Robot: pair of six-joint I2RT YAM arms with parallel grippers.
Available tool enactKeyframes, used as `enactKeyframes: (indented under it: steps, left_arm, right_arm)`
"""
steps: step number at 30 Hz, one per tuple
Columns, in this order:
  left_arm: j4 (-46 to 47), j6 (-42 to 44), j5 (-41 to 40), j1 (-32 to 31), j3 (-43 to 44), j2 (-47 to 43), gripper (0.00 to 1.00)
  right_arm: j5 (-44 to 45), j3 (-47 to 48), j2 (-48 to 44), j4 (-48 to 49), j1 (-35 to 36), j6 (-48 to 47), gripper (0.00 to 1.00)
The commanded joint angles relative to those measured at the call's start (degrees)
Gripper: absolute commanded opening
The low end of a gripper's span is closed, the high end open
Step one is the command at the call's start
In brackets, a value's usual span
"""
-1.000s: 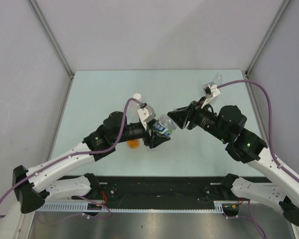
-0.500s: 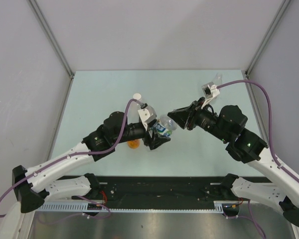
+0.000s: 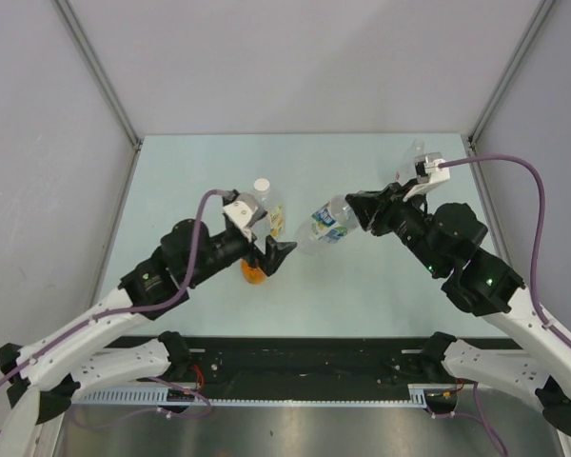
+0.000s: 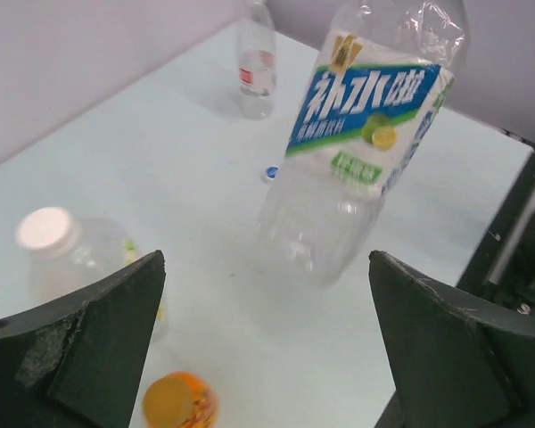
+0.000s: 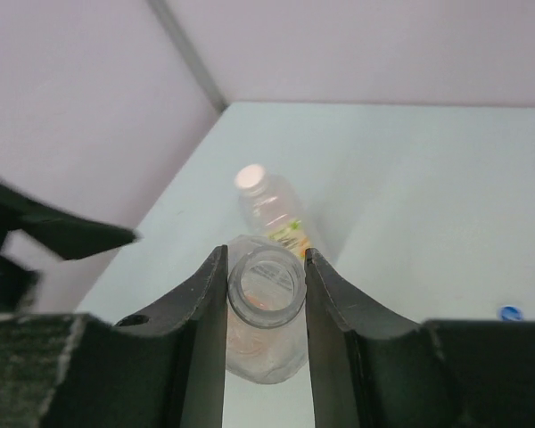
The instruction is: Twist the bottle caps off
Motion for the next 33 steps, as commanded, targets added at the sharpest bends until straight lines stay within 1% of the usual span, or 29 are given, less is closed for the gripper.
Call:
enactKeyframes:
  steps: [1, 3, 4, 5, 6, 7, 8, 10, 12, 13, 15, 16, 19, 23, 28, 33]
  left_arm:
    - [-2.78, 2.93, -10.8, 0.32, 2.28, -8.64, 1.0]
    - [-3.31, 2.84, -12.21, 0.23, 1.76, -11.27, 1.0]
    - [-3.39, 2.75, -12.13, 0.23, 1.49, -11.98, 1.0]
    - [-3.57, 2.66, -12.04, 0.23, 1.14, -12.51, 0.99]
    - [-3.4, 2.58, -11.78, 0.23, 0.18, -13.39, 1.0]
    - [-3.13, 2.23, -11.6, 0.23, -0.44, -13.65, 1.0]
    - [-2.26, 2.31, -11.43, 0.23, -1.23, -14.27, 0.99]
    - [-1.9, 2.14, -11.25, 0.23, -3.34, -14.45, 1.0]
    - [-2.78, 1.61, -11.86, 0.23, -4.57, -14.36, 1.0]
    - [-3.13, 1.61, -12.3, 0.23, -4.92, -14.45, 1.0]
    - [-3.48, 1.52, -12.74, 0.23, -5.8, -14.97, 1.0]
    - [-3.57, -0.05, -13.01, 0.23, -6.15, -15.41, 1.0]
    - [-4.27, 0.11, -12.75, 0.23, -8.0, -17.26, 1.0]
    - [-4.89, 0.82, -14.68, 0.23, -10.11, -19.54, 1.0]
    - [-5.07, 0.99, -14.85, 0.23, -10.99, -19.2, 1.0]
    - [-3.57, 0.91, -14.16, 0.23, -12.22, -18.06, 1.0]
  right_arm:
    - [17.81, 2.48, 0.74, 2.65, -0.46, -7.62, 0.0]
    - [21.86, 2.48, 2.93, 4.68, -0.81, -10.08, 0.0]
    - [26.5, 2.48, 3.99, 6.78, -0.99, -12.18, 0.0]
    - [28.89, 2.4, 5.22, 8.02, -1.16, -13.42, 0.0]
    - [31.18, 2.31, 8.62, 9.34, -1.68, -14.74, 0.0]
    - [36.16, 2.22, 10.31, 13.0, -1.78, -18.84, 0.0]
    - [38.82, 1.79, 12.5, 15.83, -1.78, -20.62, 0.0]
    - [41.22, 0.03, 17.24, 25.21, -3.61, -26.85, 0.0]
    - [39.56, -0.24, 19.9, 27.36, -6.33, -25.4, 0.0]
    - [36.68, -0.24, 22.26, 27.89, -9.57, -23.82, 0.0]
    - [34.46, -0.15, 24.73, 28.94, -12.4, -19.69, 0.0]
    - [33.41, -0.15, 27.09, 30.52, -13.89, -19.33, 0.0]
    - [32.18, -0.24, 30.8, 34.73, -15.4, -19.24, 0.0]
    - [29.01, 0.11, 37.12, 39.32, -17.86, -18.27, 0.0]
    - [27.42, 3.01, 43.54, 37.91, -18.65, -16.43, 0.0]
    - [26.98, 5.11, 48.55, 38.27, -19.53, -17.04, 0.0]
